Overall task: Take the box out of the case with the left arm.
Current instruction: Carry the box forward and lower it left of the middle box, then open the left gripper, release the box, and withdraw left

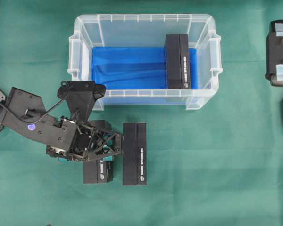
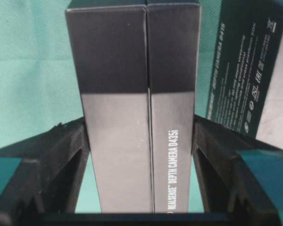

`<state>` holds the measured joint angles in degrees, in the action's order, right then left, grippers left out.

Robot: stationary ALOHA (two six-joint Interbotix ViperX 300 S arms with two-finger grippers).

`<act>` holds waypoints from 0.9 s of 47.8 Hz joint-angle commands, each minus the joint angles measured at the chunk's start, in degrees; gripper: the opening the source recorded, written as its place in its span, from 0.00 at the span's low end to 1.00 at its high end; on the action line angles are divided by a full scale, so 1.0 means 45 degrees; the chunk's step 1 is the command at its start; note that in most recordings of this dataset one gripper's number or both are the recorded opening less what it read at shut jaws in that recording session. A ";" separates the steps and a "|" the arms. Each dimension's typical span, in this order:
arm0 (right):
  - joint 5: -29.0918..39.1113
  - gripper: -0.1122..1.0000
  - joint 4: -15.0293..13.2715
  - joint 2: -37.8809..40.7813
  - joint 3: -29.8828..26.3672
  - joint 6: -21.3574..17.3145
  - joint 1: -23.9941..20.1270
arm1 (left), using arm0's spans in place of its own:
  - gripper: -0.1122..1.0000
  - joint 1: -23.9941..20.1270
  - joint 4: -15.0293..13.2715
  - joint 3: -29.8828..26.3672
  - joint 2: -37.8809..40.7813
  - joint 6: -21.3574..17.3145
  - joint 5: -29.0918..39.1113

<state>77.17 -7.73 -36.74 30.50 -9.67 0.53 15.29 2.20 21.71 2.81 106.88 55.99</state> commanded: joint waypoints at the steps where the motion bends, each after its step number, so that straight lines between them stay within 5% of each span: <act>1: -0.0078 0.12 -0.0039 0.0039 -0.0137 -0.0020 0.0000 | 0.64 0.0039 -0.0039 -0.0156 -0.0195 -0.0020 -0.0039; 13: -0.0059 0.12 -0.0020 0.0039 -0.0137 -0.0020 0.0000 | 0.66 0.0039 -0.0039 -0.0195 -0.0195 -0.0117 -0.0059; 21: -0.0059 0.12 -0.0020 0.0039 -0.0156 -0.0039 0.0000 | 0.98 0.0039 -0.0039 -0.0176 -0.0215 -0.0195 -0.0059; 43: -0.0078 0.12 -0.0020 0.0020 -0.0156 -0.0039 0.0000 | 0.96 0.0000 -0.0059 -0.0156 -0.0293 -0.0215 -0.0371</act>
<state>77.17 -7.73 -36.56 30.50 -9.67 0.53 15.21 2.02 21.71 2.72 105.82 54.40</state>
